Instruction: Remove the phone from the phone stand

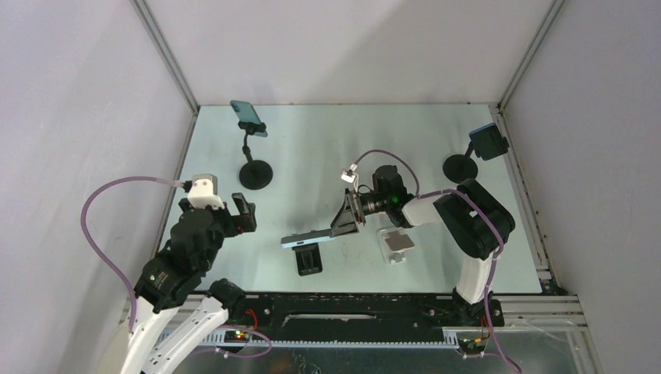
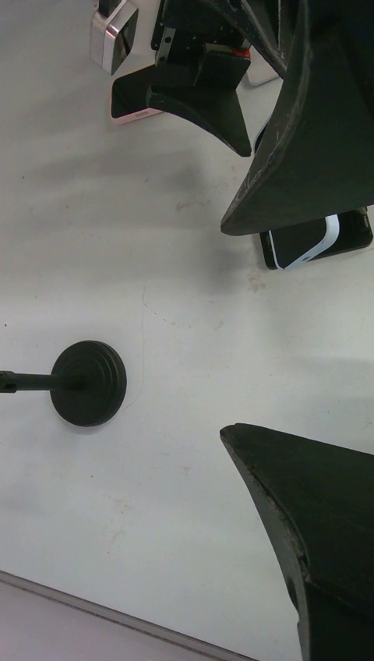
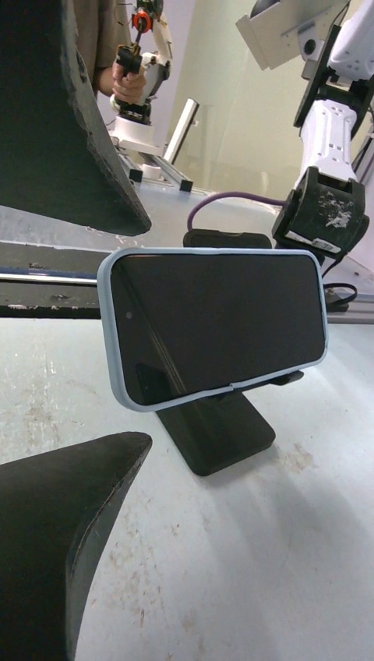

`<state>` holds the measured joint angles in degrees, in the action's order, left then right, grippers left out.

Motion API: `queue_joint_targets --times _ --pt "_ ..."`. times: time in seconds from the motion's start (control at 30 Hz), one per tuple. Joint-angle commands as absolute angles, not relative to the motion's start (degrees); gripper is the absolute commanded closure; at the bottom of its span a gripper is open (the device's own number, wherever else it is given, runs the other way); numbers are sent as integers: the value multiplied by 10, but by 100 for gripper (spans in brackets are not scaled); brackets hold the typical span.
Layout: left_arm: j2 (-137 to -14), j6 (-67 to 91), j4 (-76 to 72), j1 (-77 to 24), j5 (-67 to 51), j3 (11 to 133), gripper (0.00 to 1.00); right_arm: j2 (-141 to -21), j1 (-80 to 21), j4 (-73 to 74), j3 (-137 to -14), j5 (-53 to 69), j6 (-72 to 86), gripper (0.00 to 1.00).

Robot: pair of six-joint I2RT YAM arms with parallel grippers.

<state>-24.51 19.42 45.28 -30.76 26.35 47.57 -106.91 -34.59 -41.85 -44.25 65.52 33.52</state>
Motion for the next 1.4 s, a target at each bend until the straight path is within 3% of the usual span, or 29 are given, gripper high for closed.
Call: queue_joint_targets --times 0.0,0.53,1.03,1.37 --pt "-249 185 446 -303 264 478 2 -1064 -354 -427 -465 674 325 1" --pt "-257 185 448 -303 266 479 2 -1088 -355 -486 -469 698 376 1" --pt "-258 184 448 -303 267 479 2 -1094 -380 -317 -517 674 277 1" --pt "-259 184 448 -303 267 479 2 -1098 -388 -296 -530 673 262 2"
